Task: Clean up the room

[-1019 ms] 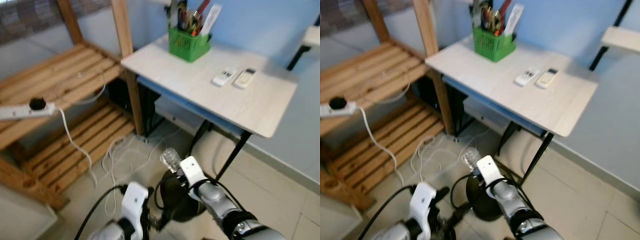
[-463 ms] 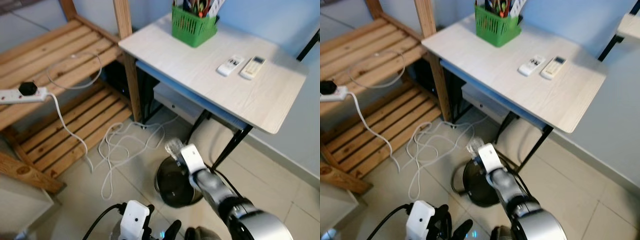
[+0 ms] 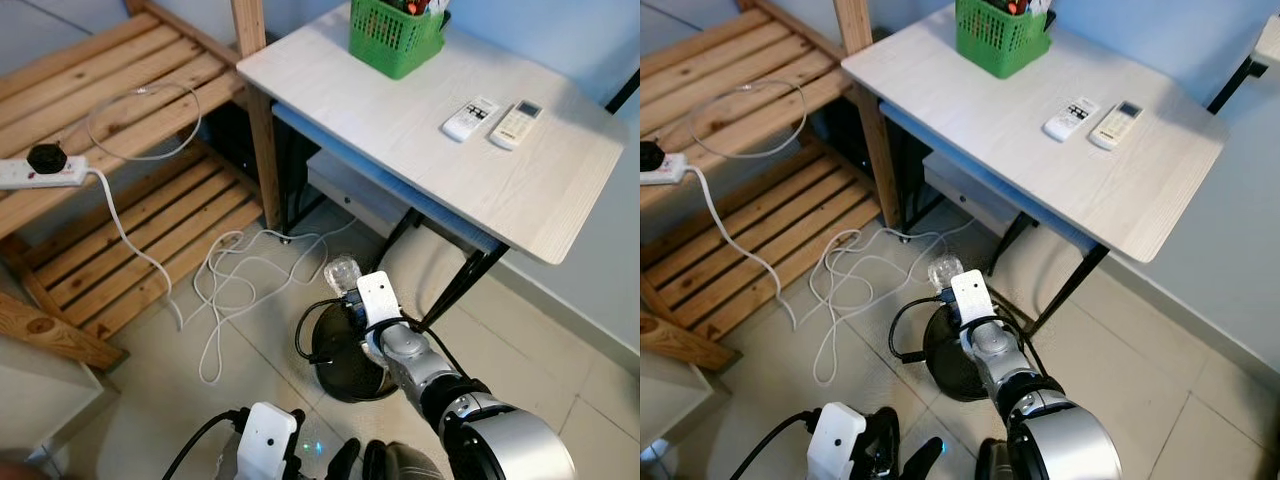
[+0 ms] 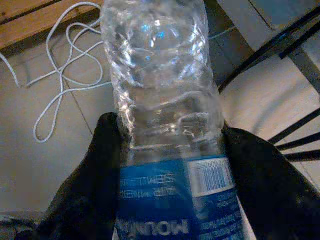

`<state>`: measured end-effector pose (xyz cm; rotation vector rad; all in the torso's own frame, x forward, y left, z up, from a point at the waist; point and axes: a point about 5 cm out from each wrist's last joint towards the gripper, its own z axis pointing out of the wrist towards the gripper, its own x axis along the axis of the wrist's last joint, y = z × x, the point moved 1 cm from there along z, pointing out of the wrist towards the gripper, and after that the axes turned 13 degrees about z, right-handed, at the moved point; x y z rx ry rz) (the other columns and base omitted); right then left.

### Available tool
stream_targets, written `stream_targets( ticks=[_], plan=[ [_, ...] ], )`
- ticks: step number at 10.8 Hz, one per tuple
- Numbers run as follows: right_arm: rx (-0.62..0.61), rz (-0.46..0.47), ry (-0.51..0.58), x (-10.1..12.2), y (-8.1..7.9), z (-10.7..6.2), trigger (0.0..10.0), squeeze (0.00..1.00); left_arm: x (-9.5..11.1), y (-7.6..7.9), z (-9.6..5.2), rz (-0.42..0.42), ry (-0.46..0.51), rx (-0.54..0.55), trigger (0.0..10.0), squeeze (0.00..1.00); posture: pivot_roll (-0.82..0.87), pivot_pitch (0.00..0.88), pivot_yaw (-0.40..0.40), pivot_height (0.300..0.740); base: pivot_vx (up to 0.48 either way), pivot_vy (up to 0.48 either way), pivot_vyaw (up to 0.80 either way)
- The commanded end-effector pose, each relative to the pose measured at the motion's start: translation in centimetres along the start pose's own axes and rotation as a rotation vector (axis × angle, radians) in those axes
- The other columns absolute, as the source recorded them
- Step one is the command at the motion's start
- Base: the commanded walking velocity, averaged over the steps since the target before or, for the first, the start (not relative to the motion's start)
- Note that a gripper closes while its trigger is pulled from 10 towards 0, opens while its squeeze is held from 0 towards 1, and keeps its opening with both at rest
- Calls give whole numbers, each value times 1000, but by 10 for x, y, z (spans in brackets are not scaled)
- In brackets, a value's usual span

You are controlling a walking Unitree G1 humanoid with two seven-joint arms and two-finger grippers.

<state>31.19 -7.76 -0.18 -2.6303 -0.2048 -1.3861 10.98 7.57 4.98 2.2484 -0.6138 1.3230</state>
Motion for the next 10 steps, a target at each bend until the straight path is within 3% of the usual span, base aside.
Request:
stream_targets(
  ticks=[1, 5, 6, 7, 8, 10],
  plan=[
    [-11, 25, 2, 4, 1, 1, 10000, 1000, -3, 5, -2, -6, -21, 1, 10000, 0, 290, 246, -28, 740, 0, 0, 0],
    [-20, 47, 40, 17, 4, 2, 10000, 1000, -3, 2, 1, -4, -17, 15, 10000, 0, 288, 240, -33, 740, 0, 0, 0],
    [-20, 29, 78, 26, 4, 3, 10000, 1000, -1, -5, 4, 6, -7, 28, 10000, 0, 272, 217, -31, 740, 0, 0, 0],
    [2, 51, 126, 37, 5, 3, 10000, 0, 3, -14, 7, 22, 10, 41, 10000, 0, 249, 190, -29, 740, 0, 0, 0],
    [27, 50, 181, 47, 7, 3, 10000, 0, 7, -23, 12, 42, 26, 54, 10000, 0, 228, 164, -25, 740, 0, 0, 0],
    [-13, 50, 332, 65, 36, -5, 10000, 0, 25, -60, 24, 104, 100, 199, 10000, 0, 127, 45, 0, 740, 0, 0, 0]
  ],
)
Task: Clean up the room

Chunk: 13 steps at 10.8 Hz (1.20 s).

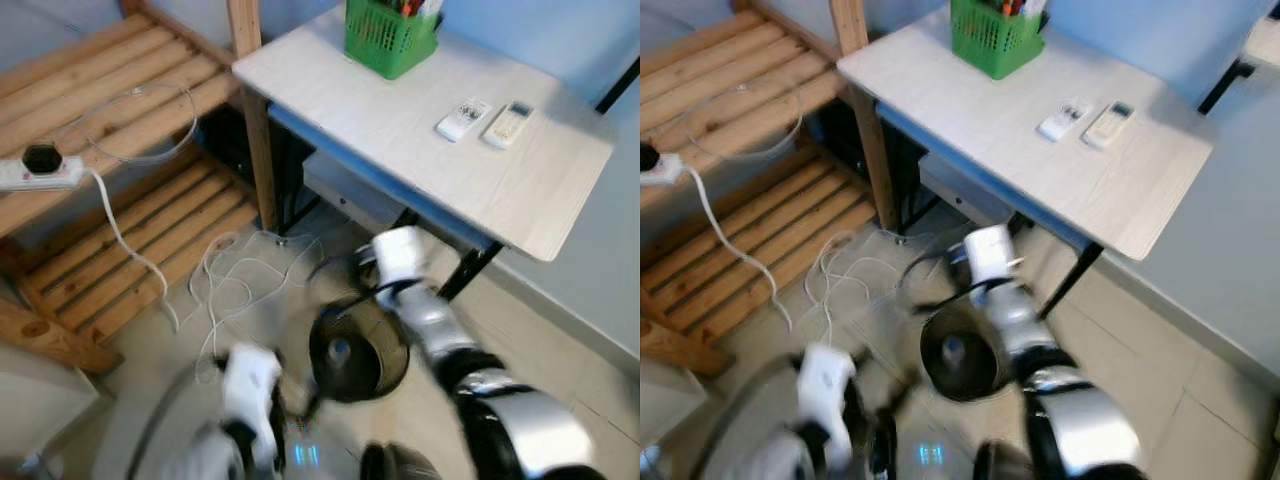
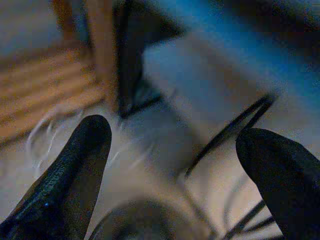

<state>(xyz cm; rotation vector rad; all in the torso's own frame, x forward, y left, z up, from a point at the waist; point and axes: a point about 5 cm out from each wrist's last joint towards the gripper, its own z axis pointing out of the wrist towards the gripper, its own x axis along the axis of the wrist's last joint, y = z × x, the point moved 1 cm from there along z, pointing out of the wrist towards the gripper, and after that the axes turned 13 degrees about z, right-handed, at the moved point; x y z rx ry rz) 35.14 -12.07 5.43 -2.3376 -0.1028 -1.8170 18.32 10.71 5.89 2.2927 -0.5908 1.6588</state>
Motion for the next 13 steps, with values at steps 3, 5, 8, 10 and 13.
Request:
stream_targets(
  ticks=[3, 5, 8, 10, 13],
  plan=[
    [-148, 19, 178, -1, 65, -44, 10000, 0, 22, -46, 16, -4, 102, 199, 10000, 0, -31, 0, 70, 740, 0, 0, 0],
    [-82, 6, 209, -11, 65, -72, 10000, 0, 39, -57, 18, 60, 181, 248, 10000, 0, -72, 0, 88, 740, 0, 0, 0],
    [-146, 46, 272, -14, 74, -105, 10000, 0, 56, -73, 2, 305, 311, 316, 10000, 0, -125, 0, 130, 740, 0, 0, 0],
    [-161, 69, 269, -9, 60, -94, 10000, 0, 64, -71, 25, 220, 310, 281, 10000, 0, -156, 0, 156, 740, 0, 0, 0],
    [-124, 39, 313, 15, 49, -74, 10000, 0, 70, -64, 51, 217, 321, 229, 10000, 0, -204, 0, 186, 740, 294, -376, 0]
  ],
)
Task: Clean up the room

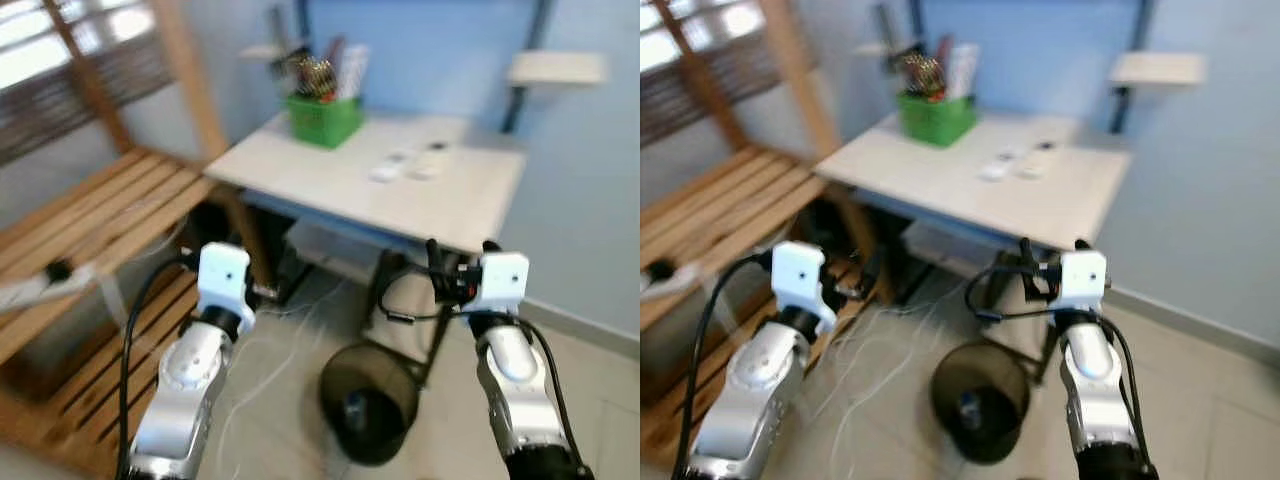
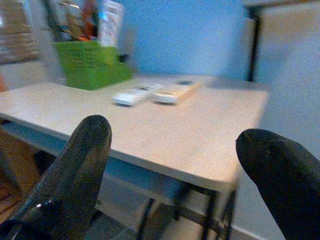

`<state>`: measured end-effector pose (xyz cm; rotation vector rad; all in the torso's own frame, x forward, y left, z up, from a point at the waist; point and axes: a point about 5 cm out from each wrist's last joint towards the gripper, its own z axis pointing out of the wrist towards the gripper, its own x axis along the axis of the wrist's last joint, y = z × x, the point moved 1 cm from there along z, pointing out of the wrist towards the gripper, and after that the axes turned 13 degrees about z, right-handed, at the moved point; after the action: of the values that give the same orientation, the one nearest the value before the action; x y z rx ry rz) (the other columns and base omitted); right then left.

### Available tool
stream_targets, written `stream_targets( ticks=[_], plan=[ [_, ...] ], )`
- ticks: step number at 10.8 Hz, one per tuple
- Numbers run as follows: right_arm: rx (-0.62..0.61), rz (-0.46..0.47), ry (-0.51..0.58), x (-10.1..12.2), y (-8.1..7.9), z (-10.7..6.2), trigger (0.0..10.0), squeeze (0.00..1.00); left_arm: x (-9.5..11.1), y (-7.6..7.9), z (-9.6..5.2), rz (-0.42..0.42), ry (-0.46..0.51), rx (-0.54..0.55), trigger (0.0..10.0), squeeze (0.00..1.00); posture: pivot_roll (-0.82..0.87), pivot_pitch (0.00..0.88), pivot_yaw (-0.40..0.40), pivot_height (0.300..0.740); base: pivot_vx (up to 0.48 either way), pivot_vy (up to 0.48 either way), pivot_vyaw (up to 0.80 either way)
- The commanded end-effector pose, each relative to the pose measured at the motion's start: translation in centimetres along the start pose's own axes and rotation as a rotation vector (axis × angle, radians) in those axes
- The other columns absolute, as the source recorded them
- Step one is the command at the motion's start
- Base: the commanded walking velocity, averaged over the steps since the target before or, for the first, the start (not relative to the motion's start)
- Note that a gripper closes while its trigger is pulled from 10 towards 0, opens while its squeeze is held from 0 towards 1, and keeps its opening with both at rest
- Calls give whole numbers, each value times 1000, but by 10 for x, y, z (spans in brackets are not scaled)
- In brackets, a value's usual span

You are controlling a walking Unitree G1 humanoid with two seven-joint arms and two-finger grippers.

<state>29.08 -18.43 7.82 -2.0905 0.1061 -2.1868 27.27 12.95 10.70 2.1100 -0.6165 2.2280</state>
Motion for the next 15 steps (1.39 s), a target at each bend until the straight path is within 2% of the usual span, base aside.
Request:
stream_targets(
  ticks=[1, 3, 4, 5, 6, 7, 9, 11, 13, 15],
  plan=[
    [4, -5, -9, 0, -1, 1, 10000, 0, 1, 2, 4, 26, 1, -17, 10000, 0, -204, 0, 186, 740, 0, 0, -763],
    [-5, 5, -54, -10, -1, -6, 10000, 0, -8, 6, 4, 5, -32, -45, 10000, 0, -201, 0, 188, 740, 0, 0, -716],
    [1, 12, -74, -15, -3, -10, 10000, 0, -21, 1, 1, -52, -84, -23, 10000, 0, -203, 0, 189, 740, 0, 0, -613],
    [-1, 14, -87, -17, -3, -12, 10000, 0, -31, -3, -1, -56, -117, -10, 10000, 0, -204, 0, 186, 740, 0, 0, -613],
    [-3, 18, -102, -19, -2, -11, 10000, 0, -33, -1, 0, -46, -119, -30, 10000, 0, -205, 0, 186, 740, 0, 0, -613],
    [-18, 68, -114, -18, -4, -8, 10000, 0, -29, 5, 2, -33, -104, -55, 10000, 0, -203, 0, 188, 740, 0, 0, -613],
    [22, 45, -114, -18, -11, -5, 10000, 0, -29, 5, 3, -50, -96, -37, 10000, 0, -200, 0, 188, 740, 0, 0, -609],
    [45, 21, -132, -22, -16, -6, 10000, 0, -29, 5, 4, -38, -91, -48, 10000, 0, -191, 0, 181, 740, 0, 0, 0],
    [54, 9, -132, -21, -17, -4, 10000, 0, -26, 10, 5, -36, -74, -63, 10000, 0, -191, 0, 177, 740, 0, -480, 0],
    [85, -3, -139, -20, -19, 0, 10000, 0, -22, 8, 4, -105, -40, -17, 10000, 0, -193, 0, 168, 740, 0, -480, 0]
  ],
)
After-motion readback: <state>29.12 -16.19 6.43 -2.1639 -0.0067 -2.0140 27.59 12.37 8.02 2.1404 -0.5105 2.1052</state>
